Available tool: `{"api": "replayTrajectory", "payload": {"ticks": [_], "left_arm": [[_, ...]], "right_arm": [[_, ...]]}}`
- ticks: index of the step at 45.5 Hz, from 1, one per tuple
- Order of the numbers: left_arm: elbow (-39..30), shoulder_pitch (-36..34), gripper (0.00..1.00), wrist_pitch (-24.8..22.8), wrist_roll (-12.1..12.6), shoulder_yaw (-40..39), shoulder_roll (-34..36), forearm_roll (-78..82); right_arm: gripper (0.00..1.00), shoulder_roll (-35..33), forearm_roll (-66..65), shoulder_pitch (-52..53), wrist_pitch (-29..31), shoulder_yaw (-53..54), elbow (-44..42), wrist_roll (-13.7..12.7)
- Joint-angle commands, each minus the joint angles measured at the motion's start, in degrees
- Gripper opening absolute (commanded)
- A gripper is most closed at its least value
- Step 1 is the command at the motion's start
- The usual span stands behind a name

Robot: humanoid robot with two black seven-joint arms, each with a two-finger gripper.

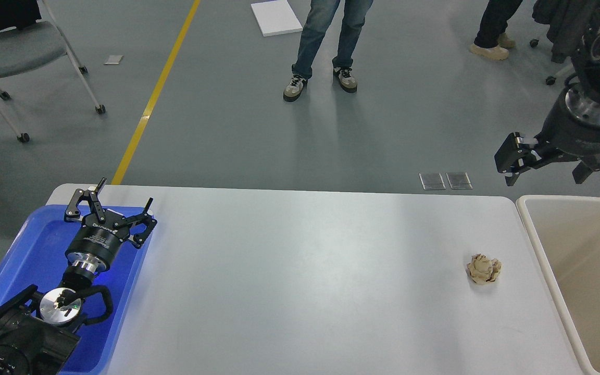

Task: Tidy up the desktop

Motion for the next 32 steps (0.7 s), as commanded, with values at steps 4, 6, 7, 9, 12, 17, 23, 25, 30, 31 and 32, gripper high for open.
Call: {"api": "replayTrajectory", "payload": {"ticks": [4,6,7,9,12,17,23,25,30,31,32], "left_arm": [[0.0,-0.1,1.00,0.0,0.0,-0.1,0.0,0.0],[0.0,0.0,1.00,0.0,0.0,0.0,0.0,0.0],[0.0,0.0,1.00,0.0,0.0,-0.1,0.0,0.0],[0.0,-0.1,1.00,0.0,0.0,0.0,0.0,0.0],[0.0,-0.1,1.00,0.0,0.0,0.0,0.0,0.0],[0.0,-0.1,1.00,0.0,0.0,-0.1,0.0,0.0],[0.0,0.0,1.00,0.0,0.0,0.0,0.0,0.0],[0.0,-0.1,1.00,0.0,0.0,-0.1,0.0,0.0],[0.0,0.0,1.00,0.0,0.0,0.0,0.0,0.0],[0.0,-0.1,1.00,0.0,0.0,0.0,0.0,0.0],[0.0,-0.1,1.00,0.0,0.0,0.0,0.0,0.0]], "right_arm": [[1.00,0.0,0.0,0.0,0.0,0.0,0.0,0.0],[1.00,0.1,0.0,0.0,0.0,0.0,0.0,0.0],[1.00,0.1,0.0,0.0,0.0,0.0,0.0,0.0],[1.00,0.1,0.0,0.0,0.0,0.0,0.0,0.0],[1.00,0.1,0.0,0.0,0.0,0.0,0.0,0.0],[1.00,0.2,0.0,-0.1,0.0,0.0,0.0,0.0],[1.00,0.2,0.0,-0.1,0.0,0.1,0.0,0.0],[1.00,0.2,0.0,-0.1,0.0,0.1,0.0,0.0],[1.00,0.1,0.0,0.0,0.0,0.1,0.1,0.0],[1.00,0.2,0.0,0.0,0.0,0.1,0.0,0.0],[1.00,0.2,0.0,0.0,0.0,0.1,0.0,0.0]]}}
